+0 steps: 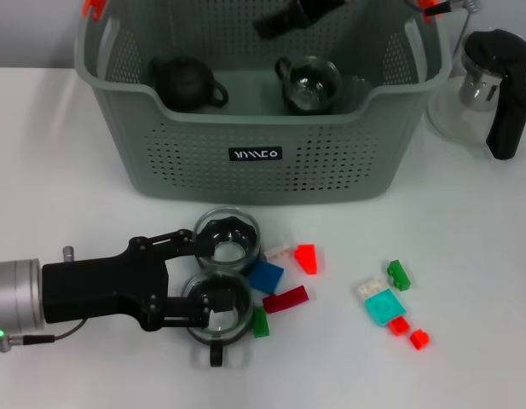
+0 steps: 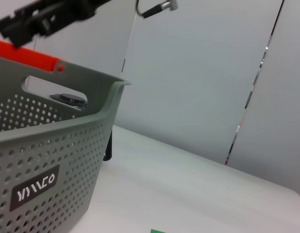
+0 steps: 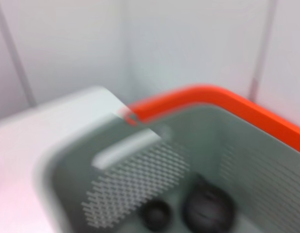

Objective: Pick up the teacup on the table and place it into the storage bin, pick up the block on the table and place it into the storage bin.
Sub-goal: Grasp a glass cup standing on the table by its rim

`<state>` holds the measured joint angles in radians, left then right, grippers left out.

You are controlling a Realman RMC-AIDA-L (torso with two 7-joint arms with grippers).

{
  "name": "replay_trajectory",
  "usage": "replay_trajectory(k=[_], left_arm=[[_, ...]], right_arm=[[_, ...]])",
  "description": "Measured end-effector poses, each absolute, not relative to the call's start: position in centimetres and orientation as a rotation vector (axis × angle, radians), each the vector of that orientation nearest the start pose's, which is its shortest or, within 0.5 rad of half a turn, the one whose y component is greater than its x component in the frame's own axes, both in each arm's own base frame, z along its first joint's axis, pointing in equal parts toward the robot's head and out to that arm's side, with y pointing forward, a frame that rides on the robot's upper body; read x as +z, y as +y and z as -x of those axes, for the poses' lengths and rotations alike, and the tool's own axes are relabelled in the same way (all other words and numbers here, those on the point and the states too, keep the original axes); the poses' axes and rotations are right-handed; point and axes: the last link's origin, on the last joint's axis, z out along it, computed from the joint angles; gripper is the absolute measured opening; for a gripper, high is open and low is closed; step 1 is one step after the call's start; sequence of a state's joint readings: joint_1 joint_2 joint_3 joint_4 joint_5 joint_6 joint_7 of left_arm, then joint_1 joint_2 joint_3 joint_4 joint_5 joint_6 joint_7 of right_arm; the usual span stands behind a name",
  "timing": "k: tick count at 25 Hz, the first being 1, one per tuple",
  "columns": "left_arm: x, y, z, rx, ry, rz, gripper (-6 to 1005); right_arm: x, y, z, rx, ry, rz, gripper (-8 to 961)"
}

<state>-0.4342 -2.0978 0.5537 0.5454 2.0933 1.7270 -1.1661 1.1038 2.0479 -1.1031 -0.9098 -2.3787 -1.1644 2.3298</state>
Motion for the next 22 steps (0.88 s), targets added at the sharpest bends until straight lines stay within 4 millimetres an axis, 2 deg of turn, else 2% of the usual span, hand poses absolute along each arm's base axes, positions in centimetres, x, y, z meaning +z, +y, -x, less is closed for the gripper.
replay_trajectory(k=[6,10,12,14,15,17,22], left_arm=[[-1.5,27.0,28.8,-0.855,-0.595,2.776,875],[-1.4,27.0,28.8,-0.855,-0.593,2.776,875],[-1.4,27.0,28.8,-0.854,-0.594,2.777,875],[-1.3,27.1,28.8,-0.852,-0.593,2.779,875],[-1.3,27.1,28.8,-0.850,-0.590,2.781,875],[-1.1,27.1,28.8,-0.848,-0.578,2.784,875],[-0.4,27.0,28.8,-0.840,-0.545,2.792,875]], right_arm=[[2.6,43.3,-3.6,0.413,0.496,2.797,803],[3.6,40.9,-4.5,0.501,0.426,2.865,801],[3.9,39.2,-5.6,0.533,0.402,2.910,800],[3.9,38.5,-6.1,0.544,0.389,2.933,800],[3.9,37.4,-7.2,0.551,0.358,2.981,799],[3.9,36.8,-7.7,0.548,0.345,3.005,799],[3.0,34.2,-10.9,0.527,0.281,3.108,797]])
